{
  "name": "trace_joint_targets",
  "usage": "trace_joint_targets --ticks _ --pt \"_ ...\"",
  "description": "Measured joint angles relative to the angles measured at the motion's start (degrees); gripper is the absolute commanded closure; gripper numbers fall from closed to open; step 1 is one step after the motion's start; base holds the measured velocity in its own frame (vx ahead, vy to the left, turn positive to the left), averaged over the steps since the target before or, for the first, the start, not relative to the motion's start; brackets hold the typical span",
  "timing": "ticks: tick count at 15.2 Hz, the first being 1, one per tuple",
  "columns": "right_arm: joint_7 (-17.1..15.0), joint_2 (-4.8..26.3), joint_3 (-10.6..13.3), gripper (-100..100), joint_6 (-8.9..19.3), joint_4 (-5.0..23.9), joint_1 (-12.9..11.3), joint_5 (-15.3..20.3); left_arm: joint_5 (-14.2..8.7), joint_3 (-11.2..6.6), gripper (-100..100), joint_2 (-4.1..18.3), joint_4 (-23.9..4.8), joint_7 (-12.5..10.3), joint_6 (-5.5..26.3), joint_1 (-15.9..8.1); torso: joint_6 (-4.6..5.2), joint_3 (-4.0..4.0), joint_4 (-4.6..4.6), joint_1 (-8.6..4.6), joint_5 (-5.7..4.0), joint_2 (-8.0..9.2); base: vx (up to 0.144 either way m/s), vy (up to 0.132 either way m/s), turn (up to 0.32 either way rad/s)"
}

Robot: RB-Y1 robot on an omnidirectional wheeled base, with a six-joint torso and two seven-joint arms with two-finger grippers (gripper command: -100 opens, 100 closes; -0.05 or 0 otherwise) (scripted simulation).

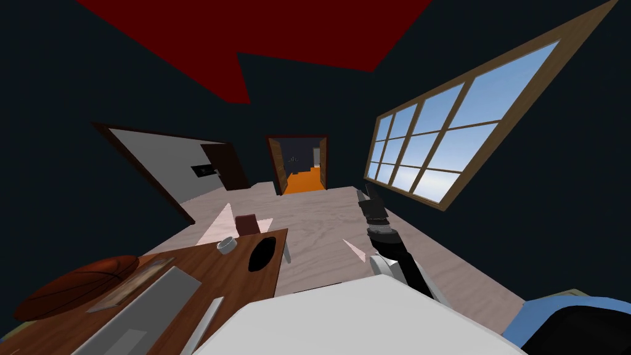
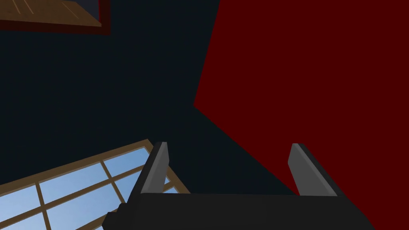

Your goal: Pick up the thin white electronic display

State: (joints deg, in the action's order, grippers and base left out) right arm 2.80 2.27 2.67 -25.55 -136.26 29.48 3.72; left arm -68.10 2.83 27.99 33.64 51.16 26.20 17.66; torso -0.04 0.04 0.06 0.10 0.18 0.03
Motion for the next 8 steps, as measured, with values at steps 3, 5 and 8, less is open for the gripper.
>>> trace_joint_targets --ticks 3,5,8 --pt "0.0 0.0 0.0 0 0.0 0.0 0.0 0.0 -0.6 -0.06 100 0.3 0.0 0.3 0.1 0.1 0.0 -0.02 -0.01 -0.04 -0.01 -0.04 0.014 -0.03 0.001" --pt "0.0 0.0 0.0 0 0.0 0.0 0.0 0.0 -2.8 -0.29 100 1.4 0.1 2.2 0.7 0.8 -0.02 -0.07 -0.03 -0.27 -0.07 -0.12 0.048 -0.087 0.019" --pt "0.0 0.0 0.0 0 0.0 0.0 0.0 0.0 -5.3 -0.19 100 3.5 1.5 3.5 2.1 2.3 0.01 -0.12 -0.04 -0.38 -0.08 -0.22 0.048 -0.088 0.006"
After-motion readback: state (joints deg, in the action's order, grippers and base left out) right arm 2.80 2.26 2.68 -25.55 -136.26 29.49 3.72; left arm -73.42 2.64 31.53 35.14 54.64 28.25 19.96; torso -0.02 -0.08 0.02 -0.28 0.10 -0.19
